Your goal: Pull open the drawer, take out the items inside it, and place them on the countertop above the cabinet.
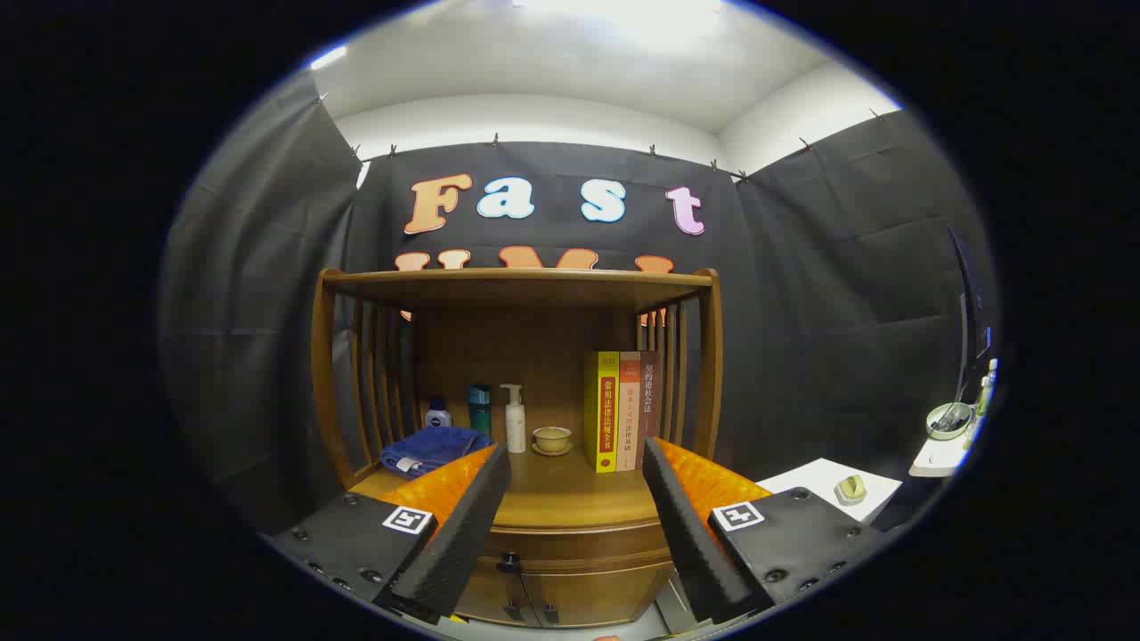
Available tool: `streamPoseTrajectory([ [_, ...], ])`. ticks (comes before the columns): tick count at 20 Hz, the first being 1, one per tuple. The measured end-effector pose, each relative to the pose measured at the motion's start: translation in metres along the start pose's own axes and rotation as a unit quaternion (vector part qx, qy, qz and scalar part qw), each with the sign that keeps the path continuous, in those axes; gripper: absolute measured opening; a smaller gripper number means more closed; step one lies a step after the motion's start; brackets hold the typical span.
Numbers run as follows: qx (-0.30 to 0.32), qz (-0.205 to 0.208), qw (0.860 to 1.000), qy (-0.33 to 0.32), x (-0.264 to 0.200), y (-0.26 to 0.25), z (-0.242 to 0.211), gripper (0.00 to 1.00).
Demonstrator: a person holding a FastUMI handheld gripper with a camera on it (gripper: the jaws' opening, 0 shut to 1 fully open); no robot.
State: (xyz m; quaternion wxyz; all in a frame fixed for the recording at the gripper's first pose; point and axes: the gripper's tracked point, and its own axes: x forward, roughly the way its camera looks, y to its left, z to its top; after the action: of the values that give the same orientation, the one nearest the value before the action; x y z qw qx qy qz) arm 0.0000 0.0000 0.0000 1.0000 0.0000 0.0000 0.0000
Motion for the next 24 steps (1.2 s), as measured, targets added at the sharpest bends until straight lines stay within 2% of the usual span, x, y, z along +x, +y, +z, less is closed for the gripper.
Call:
streamPoseTrajectory([
  [18,0.006,0.009,1.000,0.011,0.010,0.008,-0.016,0.98],
  [20,0.004,0.009,1.000,0.013,0.016,0.011,-0.028,0.98],
  [24,0.006,0.020,0.999,0.029,0.039,0.028,-0.080,0.98],
])
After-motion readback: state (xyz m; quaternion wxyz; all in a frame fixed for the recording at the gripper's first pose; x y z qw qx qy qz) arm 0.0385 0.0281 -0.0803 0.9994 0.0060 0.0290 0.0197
